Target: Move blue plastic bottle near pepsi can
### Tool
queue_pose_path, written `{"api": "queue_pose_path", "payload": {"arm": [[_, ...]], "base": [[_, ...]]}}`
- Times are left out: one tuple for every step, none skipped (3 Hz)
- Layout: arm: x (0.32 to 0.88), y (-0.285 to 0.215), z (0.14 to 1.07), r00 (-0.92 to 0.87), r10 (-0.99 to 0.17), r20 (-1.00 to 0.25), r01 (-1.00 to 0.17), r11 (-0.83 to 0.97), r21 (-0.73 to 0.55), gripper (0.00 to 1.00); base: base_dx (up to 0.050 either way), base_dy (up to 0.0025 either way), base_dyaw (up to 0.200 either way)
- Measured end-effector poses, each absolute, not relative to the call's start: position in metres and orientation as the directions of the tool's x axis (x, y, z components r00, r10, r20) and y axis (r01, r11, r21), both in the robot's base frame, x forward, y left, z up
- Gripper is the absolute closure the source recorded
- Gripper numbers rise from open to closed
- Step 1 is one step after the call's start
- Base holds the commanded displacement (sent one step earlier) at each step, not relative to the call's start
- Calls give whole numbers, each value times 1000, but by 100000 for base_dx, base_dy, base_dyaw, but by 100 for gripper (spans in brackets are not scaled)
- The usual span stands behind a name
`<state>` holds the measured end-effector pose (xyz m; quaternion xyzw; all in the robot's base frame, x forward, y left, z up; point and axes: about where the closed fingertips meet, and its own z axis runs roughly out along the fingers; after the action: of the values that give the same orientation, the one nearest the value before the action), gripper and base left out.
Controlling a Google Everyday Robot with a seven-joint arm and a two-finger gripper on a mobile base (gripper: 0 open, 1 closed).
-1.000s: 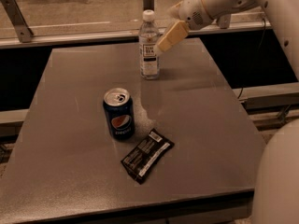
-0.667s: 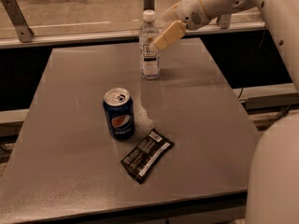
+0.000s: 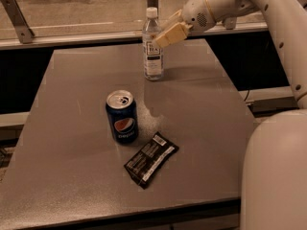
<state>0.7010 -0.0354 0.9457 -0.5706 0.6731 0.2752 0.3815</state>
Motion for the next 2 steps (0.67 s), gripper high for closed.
{"api": "queue_pose_path", "payload": {"arm": [[700,-35,942,-96,-519,-849,-983,183,-1,88],[697,-38,948,-102,-495,-863,-984,177,15,100]], "base": [[0,0,0],[0,0,0]]}}
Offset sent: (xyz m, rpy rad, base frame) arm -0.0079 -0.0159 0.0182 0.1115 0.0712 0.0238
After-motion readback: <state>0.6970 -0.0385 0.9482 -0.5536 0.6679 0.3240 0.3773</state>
